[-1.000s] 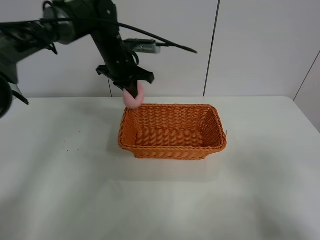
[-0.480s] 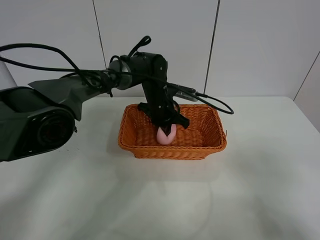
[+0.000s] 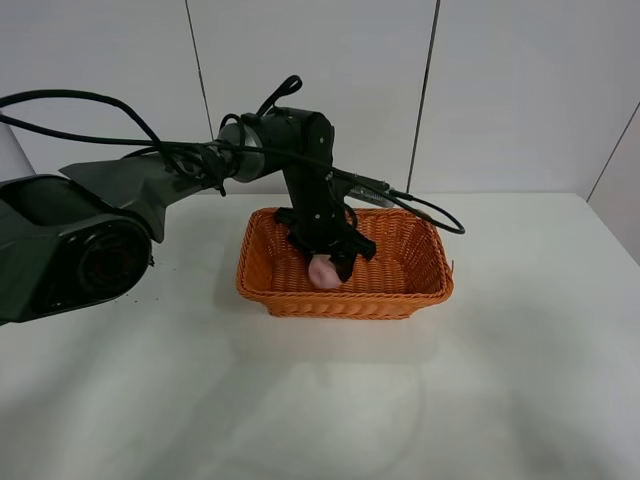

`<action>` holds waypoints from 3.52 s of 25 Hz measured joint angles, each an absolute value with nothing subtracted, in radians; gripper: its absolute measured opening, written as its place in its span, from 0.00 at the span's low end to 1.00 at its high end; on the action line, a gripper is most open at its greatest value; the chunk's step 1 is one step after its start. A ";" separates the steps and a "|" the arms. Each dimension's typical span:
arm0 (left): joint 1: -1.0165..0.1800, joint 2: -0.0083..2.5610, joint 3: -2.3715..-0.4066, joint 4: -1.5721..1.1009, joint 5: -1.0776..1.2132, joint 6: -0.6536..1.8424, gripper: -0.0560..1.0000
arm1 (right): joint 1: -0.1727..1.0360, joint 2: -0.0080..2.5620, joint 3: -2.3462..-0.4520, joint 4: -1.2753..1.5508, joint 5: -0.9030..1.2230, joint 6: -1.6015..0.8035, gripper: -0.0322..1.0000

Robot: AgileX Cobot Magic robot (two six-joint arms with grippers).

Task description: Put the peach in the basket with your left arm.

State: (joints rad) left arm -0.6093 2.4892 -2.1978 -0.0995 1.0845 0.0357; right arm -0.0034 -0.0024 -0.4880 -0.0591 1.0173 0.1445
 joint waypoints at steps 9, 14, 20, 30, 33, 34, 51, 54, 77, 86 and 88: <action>-0.566 2.352 -2.221 -0.095 1.166 0.051 0.74 | -0.003 -0.002 -0.488 -0.059 1.017 0.144 0.70; -0.535 2.266 -2.241 -0.098 1.170 0.063 0.74 | -0.003 -0.002 -0.488 -0.059 1.017 0.144 0.70; -0.416 2.277 -2.209 -0.063 1.170 0.068 0.74 | -0.003 -0.002 -0.488 -0.059 1.017 0.144 0.70; -0.096 2.287 -2.196 -0.041 1.170 0.062 0.74 | -0.003 -0.002 -0.488 -0.059 1.017 0.144 0.70; -0.049 2.287 -2.191 -0.036 1.170 0.054 0.74 | -0.003 -0.002 -0.488 -0.059 1.017 0.144 0.70; -0.043 2.287 -2.189 -0.036 1.170 0.054 0.74 | -0.003 -0.002 -0.488 -0.059 1.017 0.144 0.70; -0.039 1.745 -1.588 -0.047 1.170 0.051 0.74 | -0.003 -0.002 -0.488 -0.059 1.017 0.144 0.70; -0.039 1.557 -1.400 -0.047 1.170 0.051 0.74 | -0.003 -0.002 -0.488 -0.059 1.017 0.144 0.70; -0.039 0.273 -0.497 -0.043 1.061 0.060 0.74 | -0.003 -0.002 -0.488 -0.059 1.017 0.144 0.70; -0.039 0.025 -0.494 -0.043 1.057 0.061 0.74 | -0.003 -0.002 -0.488 -0.059 1.017 0.144 0.70; -0.039 -0.001 -0.494 -0.043 1.057 0.061 0.74 | -0.003 -0.002 -0.488 -0.059 1.017 0.144 0.70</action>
